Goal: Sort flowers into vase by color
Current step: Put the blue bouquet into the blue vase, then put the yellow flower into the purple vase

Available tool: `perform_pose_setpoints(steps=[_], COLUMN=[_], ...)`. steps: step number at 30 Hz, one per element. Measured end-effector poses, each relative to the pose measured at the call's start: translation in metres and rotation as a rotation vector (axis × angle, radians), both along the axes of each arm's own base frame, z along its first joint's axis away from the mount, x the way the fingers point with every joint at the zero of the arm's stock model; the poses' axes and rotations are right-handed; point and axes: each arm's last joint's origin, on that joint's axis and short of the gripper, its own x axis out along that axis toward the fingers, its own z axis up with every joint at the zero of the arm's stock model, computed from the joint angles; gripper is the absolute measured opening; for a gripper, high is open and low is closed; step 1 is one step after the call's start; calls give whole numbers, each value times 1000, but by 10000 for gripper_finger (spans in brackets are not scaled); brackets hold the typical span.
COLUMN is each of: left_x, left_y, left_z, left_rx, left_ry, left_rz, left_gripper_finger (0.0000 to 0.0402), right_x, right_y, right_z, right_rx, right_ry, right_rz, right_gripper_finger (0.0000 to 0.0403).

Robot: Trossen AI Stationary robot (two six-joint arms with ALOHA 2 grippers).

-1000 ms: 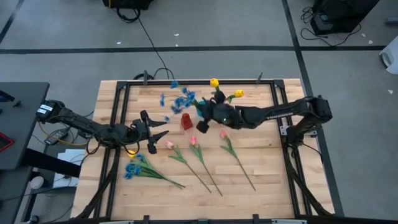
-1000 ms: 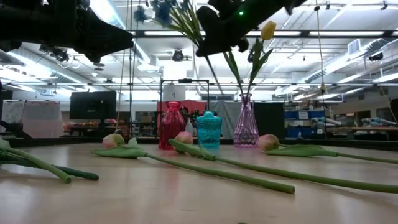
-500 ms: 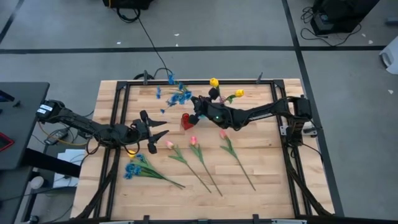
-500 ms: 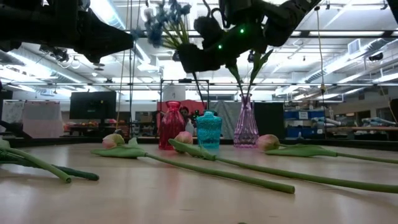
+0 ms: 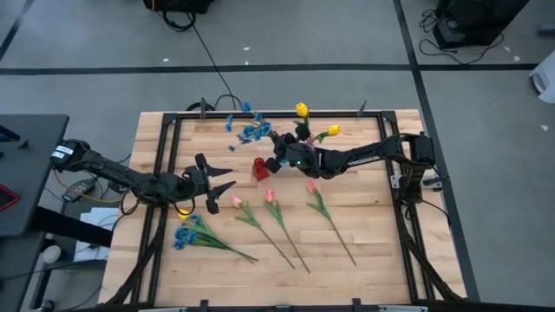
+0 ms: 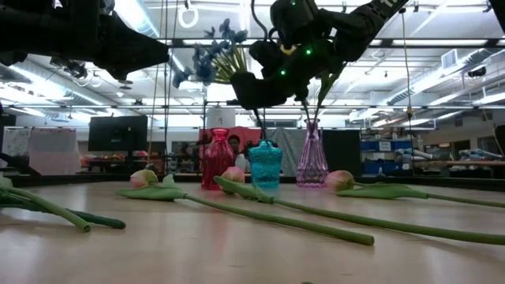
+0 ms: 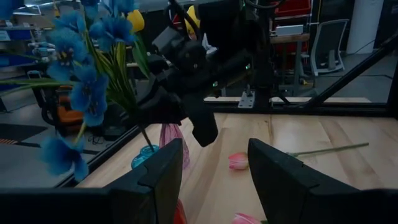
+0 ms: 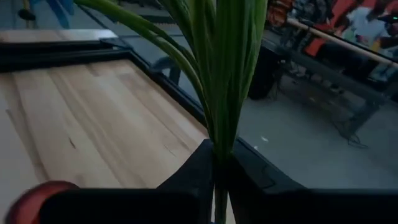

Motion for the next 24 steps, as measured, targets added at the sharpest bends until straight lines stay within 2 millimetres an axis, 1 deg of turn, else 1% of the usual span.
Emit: perform_pose_setpoints(steps=[4,10,13,17,19,21,24], left_x=[0,0,0,-2,-4,-8,-16], left_y=[0,0,0,2,3,3,0], left_z=[-3,-5,-5,-6,-6,-3,4], left_rx=[9,15,15,19,23,21,10], left_ry=[31,52,52,67,78,72,25], left_rz=[0,2,7,57,85,83,50], left_gripper_finger=[188,188,188,188,188,188,188], right_x=[0,-1,-4,-15,-21,-26,-31], right_y=[4,17,24,27,28,35,50], right_z=[-2,-2,-1,6,9,10,9], right_rx=[2,-45,-35,76,152,223,287], right_ry=[23,39,63,72,84,106,146], right_rz=[-2,-78,-62,-56,-26,16,72], right_gripper_finger=[78,120,136,151,157,160,161])
